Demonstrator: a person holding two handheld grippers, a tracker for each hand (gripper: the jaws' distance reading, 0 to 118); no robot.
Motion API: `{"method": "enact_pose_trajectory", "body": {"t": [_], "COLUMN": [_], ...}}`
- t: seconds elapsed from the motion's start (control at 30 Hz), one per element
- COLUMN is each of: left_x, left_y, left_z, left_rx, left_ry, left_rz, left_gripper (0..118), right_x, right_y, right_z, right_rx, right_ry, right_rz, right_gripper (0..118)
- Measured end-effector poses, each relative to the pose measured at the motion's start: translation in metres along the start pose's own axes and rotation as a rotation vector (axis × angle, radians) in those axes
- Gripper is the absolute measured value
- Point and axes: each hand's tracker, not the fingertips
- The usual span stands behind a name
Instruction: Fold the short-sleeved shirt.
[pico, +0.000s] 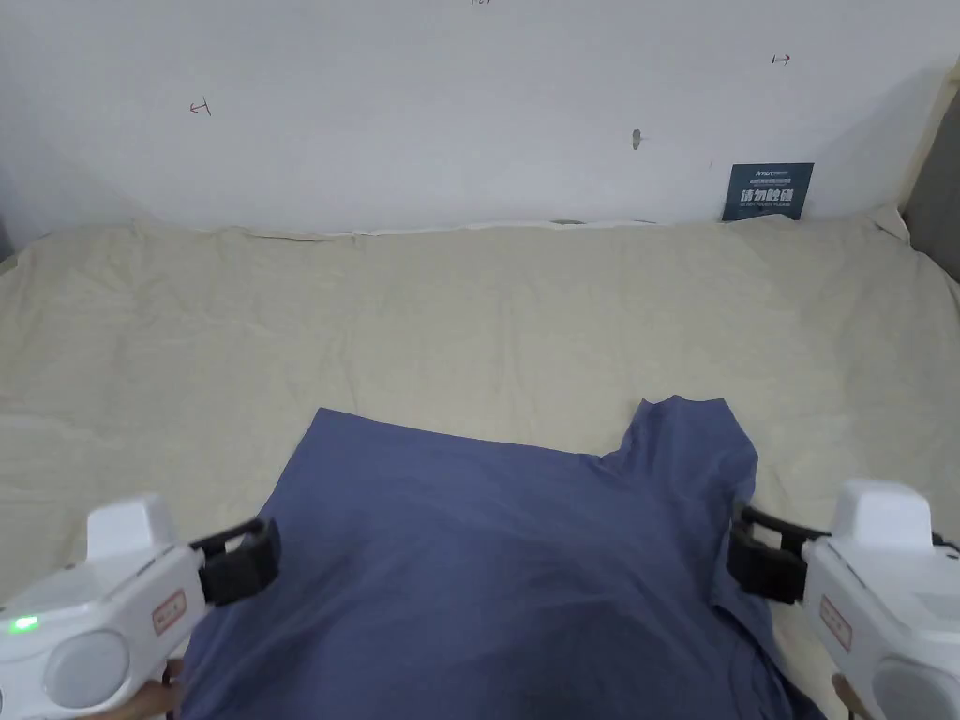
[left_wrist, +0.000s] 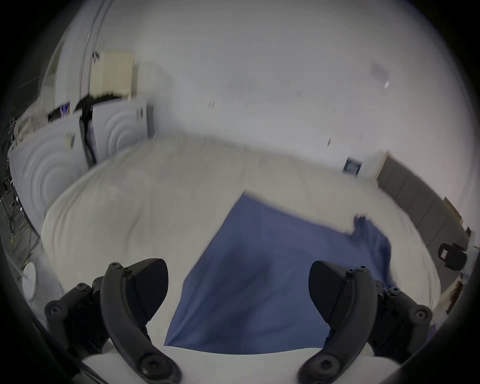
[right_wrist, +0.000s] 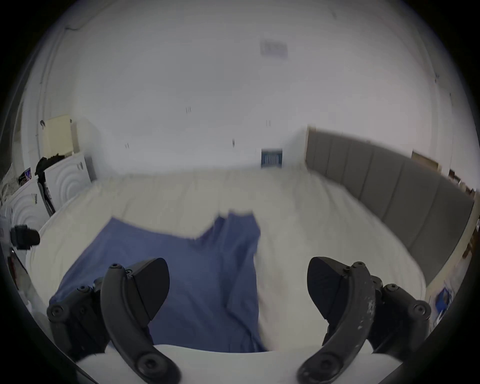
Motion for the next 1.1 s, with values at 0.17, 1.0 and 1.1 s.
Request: {"method": "enact_pose_trajectory", "body": {"t": [0.17,1.0,1.1], "left_x": [0.043,0.061,0.053], "left_y": [0.033,0.101,0.111], "left_z": [0.021,-0.181,-0.241], "left_rx": [0.251,-0.172,-0.268], "left_ry": [0.027,-0.255,-0.203], "left_rz": [-0.062,-0.127,-0.085], "left_gripper": [112,0,1], "right_x": [-0.016,-0.021,-0.018], "right_y": [0.036,0.057,0.054], "right_z": [0.027,-0.04,-0.066], "right_rx": [0.197,0.206,0.167], "right_ry": [-0.034,-0.045,-0.054], "right_rz": [0.004,0.038,0.044], "right_gripper": [110,1,1]}}
